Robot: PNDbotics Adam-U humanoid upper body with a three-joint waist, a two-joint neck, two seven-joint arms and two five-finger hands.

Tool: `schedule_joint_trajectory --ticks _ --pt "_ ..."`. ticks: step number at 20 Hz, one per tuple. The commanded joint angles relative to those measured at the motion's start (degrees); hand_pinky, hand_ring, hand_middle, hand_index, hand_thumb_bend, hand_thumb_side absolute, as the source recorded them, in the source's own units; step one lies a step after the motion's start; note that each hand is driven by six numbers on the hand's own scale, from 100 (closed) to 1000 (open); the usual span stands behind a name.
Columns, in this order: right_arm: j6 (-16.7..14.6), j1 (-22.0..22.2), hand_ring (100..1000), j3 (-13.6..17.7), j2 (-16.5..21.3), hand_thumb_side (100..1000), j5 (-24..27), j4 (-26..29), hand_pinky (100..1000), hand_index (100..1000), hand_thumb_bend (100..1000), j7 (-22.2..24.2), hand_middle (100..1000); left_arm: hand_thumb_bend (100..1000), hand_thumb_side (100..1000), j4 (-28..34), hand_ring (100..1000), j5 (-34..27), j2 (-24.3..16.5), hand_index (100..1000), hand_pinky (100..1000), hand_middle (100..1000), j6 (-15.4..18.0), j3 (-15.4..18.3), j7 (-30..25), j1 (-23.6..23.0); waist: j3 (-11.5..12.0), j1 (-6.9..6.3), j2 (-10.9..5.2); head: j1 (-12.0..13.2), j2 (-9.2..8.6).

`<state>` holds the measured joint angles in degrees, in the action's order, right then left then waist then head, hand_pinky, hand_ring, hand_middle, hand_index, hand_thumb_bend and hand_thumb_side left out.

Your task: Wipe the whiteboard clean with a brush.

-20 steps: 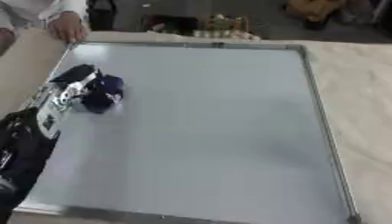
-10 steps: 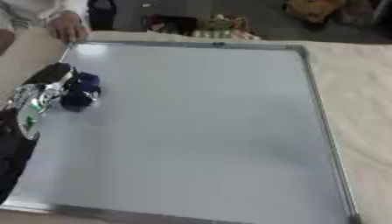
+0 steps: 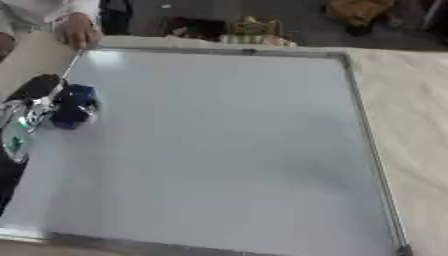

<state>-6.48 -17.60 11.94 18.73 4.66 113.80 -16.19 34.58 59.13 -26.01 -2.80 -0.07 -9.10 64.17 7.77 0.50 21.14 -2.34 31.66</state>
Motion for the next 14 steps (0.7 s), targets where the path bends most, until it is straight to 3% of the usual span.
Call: schedule_joint_trajectory --ticks 1,14 --pt "-0.12 -0.36 941 0.29 0.84 955 0.52 0.8 924 881 223 -0.11 682 161 421 -2.27 450 -0.06 -0.48 192 477 238 -0.2 -0.34 -0.92 -0.95 0.02 0.54 -0.84 0.26 0.12" --pt "-0.08 -0.4 941 0.24 0.6 953 0.62 0.8 923 880 226 -0.12 682 140 445 -0.95 439 -1.55 3.04 190 467 228 0.74 -1.67 -3.59 0.05 -0.38 0.81 -0.89 0.82 -0.4"
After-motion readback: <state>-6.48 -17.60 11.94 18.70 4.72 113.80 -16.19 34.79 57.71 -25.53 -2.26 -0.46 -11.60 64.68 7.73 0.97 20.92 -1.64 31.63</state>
